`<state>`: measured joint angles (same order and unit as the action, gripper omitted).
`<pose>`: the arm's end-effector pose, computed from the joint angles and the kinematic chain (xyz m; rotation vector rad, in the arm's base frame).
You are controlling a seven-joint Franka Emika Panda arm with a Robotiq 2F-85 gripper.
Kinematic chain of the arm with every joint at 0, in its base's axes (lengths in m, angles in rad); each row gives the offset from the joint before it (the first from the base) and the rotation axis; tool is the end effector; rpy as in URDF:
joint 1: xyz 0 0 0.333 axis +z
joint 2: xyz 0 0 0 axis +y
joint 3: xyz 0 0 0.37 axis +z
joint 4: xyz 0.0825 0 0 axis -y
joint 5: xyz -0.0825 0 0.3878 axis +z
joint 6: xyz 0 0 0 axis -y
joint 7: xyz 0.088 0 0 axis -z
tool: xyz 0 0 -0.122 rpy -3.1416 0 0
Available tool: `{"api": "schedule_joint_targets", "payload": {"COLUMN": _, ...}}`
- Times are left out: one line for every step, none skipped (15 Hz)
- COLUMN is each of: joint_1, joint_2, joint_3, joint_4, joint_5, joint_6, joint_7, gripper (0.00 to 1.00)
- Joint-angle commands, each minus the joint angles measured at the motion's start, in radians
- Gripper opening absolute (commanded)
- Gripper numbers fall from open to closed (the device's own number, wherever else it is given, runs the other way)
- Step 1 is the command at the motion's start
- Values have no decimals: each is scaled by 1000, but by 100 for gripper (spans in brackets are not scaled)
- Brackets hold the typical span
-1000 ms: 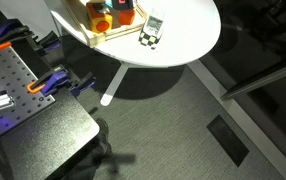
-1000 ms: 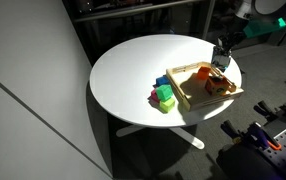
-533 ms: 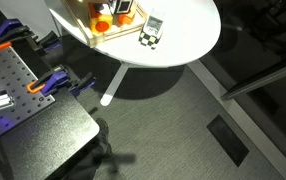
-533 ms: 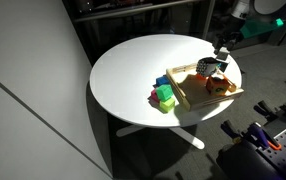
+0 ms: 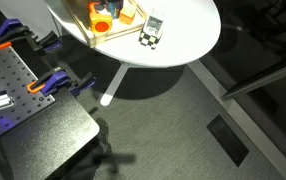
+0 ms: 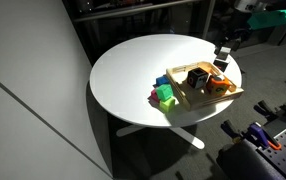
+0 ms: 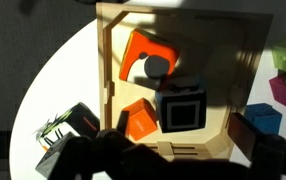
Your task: Put the black and white box onto the tray
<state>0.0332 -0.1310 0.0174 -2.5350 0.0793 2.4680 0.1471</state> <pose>0.4504 0.0234 0.3630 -3.0755 0.2419 -0.0908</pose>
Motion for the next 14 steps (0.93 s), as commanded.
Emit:
{"api": "schedule_joint_targets", "payload": {"joint_1": 4, "joint_2": -85, "joint_3": 1, "joint_4": -17, "joint_5": 32, "joint_6": -144, "joint_7": -37, "gripper": 100}}
{"api": "schedule_joint_targets", "payload": {"joint_1": 2, "joint_2": -101, "joint_3": 3, "joint_4": -17, "joint_5": 22, "joint_6": -187, "joint_7": -33, "gripper": 100}}
{"api": "schedule_joint_targets", "payload": {"joint_1": 1, "joint_2": -114, "joint_3": 3, "joint_4": -16, "joint_5": 18, "joint_6": -225, "joint_7": -34, "gripper": 100}}
{"api": "schedule_joint_targets", "payload": {"joint_1": 1, "joint_2": -129, "joint_3": 3, "joint_4": -15, "joint_5": 17, "joint_6": -266, "joint_7": -36, "gripper": 100}}
{"api": "schedule_joint_targets", "payload": {"joint_1": 0, "joint_2": -141, "joint_3": 3, "joint_4": -14, "joint_5": 14, "joint_6": -299, "joint_7": -36, "gripper": 100}}
{"api": "schedule_joint_targets", "payload": {"joint_1": 0, "joint_2": -155, "joint_3": 3, "joint_4": -14, "joint_5": 11, "joint_6": -331, "joint_7": -37, "gripper": 100}}
{"api": "schedule_joint_targets", "payload": {"joint_1": -2, "joint_2": -167, "joint_3": 5, "joint_4": -15, "joint_5": 6, "joint_6": -353, "joint_7": -32, "gripper": 100}}
{"api": "schedule_joint_targets", "payload": {"joint_1": -6, "joint_2": -180, "joint_3": 9, "joint_4": -20, "joint_5": -14, "joint_6": -356, "joint_7": -24, "gripper": 100}}
{"api": "schedule_joint_targets", "payload": {"joint_1": -8, "joint_2": -191, "joint_3": 11, "joint_4": -22, "joint_5": -22, "joint_6": -361, "joint_7": -19, "gripper": 100}}
{"api": "schedule_joint_targets", "payload": {"joint_1": -8, "joint_2": -202, "joint_3": 12, "joint_4": -26, "joint_5": -32, "joint_6": -362, "joint_7": -22, "gripper": 100}}
{"api": "schedule_joint_targets", "payload": {"joint_1": -9, "joint_2": -211, "joint_3": 12, "joint_4": -30, "joint_5": -39, "joint_6": -362, "joint_7": -24, "gripper": 100}}
{"api": "schedule_joint_targets", "payload": {"joint_1": -4, "joint_2": -167, "joint_3": 10, "joint_4": -9, "joint_5": -15, "joint_6": -347, "joint_7": -17, "gripper": 100}}
{"api": "schedule_joint_targets", "payload": {"joint_1": -4, "joint_2": -175, "joint_3": 10, "joint_4": -12, "joint_5": -20, "joint_6": -348, "joint_7": -17, "gripper": 100}}
{"api": "schedule_joint_targets", "payload": {"joint_1": -4, "joint_2": -180, "joint_3": 11, "joint_4": -14, "joint_5": -22, "joint_6": -348, "joint_7": -17, "gripper": 100}}
